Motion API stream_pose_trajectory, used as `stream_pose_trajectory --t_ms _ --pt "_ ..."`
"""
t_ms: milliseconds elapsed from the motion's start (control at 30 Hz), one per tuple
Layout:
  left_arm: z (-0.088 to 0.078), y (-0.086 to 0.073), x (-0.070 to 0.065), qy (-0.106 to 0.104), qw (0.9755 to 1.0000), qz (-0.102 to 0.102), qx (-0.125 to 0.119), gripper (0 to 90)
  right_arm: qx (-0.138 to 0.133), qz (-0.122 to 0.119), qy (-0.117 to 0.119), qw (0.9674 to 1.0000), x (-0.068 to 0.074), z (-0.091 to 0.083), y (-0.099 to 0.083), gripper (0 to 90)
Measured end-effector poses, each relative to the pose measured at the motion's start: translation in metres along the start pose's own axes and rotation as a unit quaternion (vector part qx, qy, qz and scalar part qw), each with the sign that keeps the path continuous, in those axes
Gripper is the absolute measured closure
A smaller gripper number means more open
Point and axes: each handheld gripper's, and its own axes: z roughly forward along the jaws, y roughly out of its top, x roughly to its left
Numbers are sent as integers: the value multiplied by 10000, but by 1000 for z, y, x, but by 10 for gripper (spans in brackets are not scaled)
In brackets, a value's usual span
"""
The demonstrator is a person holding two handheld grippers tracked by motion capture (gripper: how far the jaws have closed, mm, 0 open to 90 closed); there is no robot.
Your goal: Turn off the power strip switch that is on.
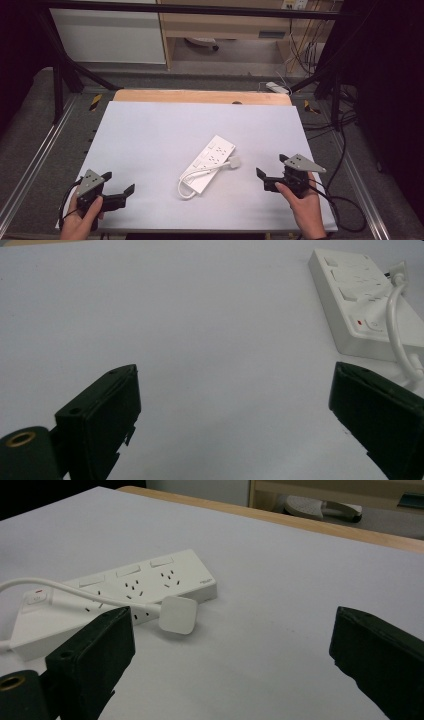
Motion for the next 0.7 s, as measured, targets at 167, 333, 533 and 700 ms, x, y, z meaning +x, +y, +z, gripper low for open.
stream_pose_trajectory --t_ms 167,333,533,700 --pt "0 0 0 -4 10000 3 14 65 18 8 -20 10000 0 2 7 48" --pt "1 0 0 -55 10000 -38 22 65 48 77 75 9999 -1 5 13 48" --pt "2 -1 -1 -34 10000 -11 44 65 53 118 169 9998 -1 7 23 49" --pt "2 -1 -1 -30 10000 11 57 65 14 75 196 9998 1 8 33 59"
